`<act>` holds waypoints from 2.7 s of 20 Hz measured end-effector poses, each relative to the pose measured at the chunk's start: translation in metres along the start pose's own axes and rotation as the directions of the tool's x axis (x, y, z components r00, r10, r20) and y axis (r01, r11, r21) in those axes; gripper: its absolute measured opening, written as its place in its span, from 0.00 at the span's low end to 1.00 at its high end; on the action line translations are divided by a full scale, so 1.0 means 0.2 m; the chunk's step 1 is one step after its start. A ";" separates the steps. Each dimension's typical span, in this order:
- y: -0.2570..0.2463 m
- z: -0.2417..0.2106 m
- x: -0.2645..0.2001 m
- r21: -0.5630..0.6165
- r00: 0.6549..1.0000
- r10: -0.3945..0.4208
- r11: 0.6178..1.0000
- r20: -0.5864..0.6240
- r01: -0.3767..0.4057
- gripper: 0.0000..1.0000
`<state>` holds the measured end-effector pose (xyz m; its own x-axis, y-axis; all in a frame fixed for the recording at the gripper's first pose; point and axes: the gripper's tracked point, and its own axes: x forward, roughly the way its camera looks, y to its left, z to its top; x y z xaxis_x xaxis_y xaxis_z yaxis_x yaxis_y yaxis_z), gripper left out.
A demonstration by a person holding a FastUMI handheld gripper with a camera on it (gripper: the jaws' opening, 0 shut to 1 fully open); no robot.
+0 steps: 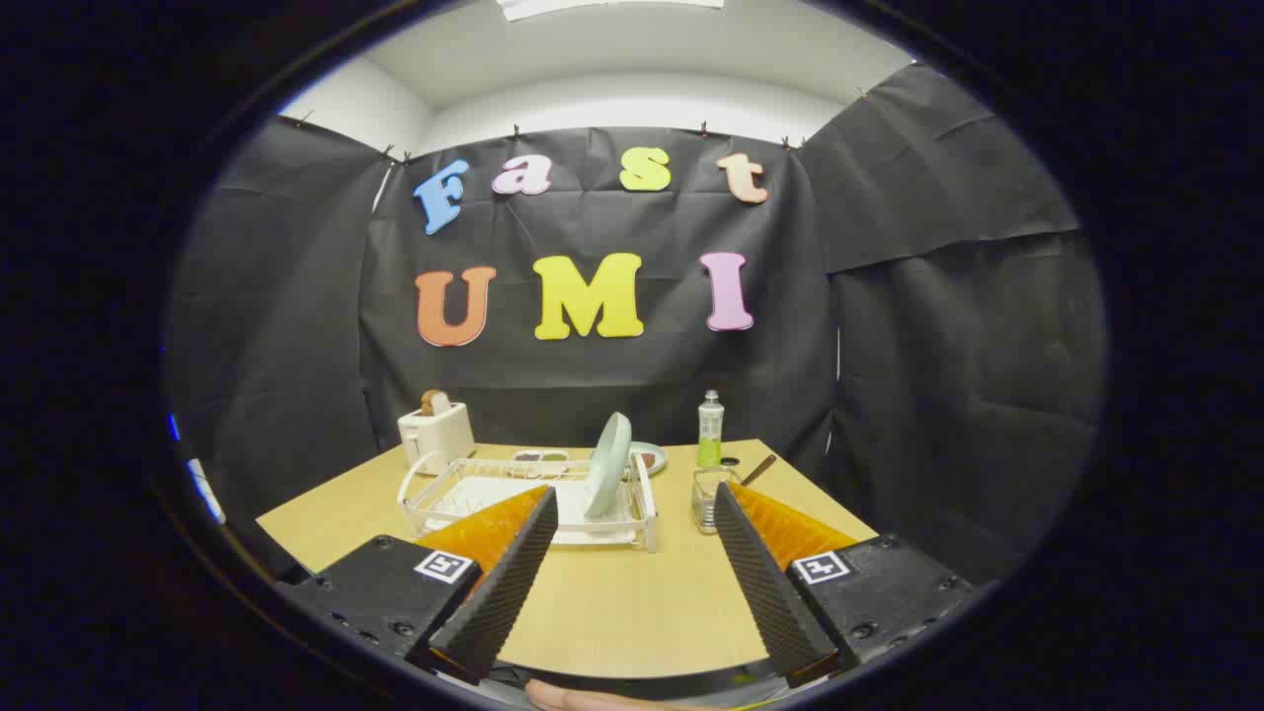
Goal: Take the plate from the dish rack, then take the spoon from the basket and place it into the plate.
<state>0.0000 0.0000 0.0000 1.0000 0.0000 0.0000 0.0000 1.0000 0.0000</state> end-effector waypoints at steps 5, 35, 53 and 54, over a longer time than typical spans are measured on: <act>0.02 0.00 -0.01 -0.005 1.000 0.017 1.000 0.005 -0.017 1.00; -0.01 0.04 0.40 -0.003 0.997 0.029 1.000 -0.071 -0.029 1.00; 0.11 0.23 1.54 -0.207 0.868 -0.102 0.978 -0.486 -0.001 1.00; 0.10 0.21 1.58 -0.200 0.851 -0.110 0.980 -0.513 0.006 0.99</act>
<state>0.3169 0.0194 0.0423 0.8514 -0.1101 -0.5128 0.0064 0.9798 -0.1998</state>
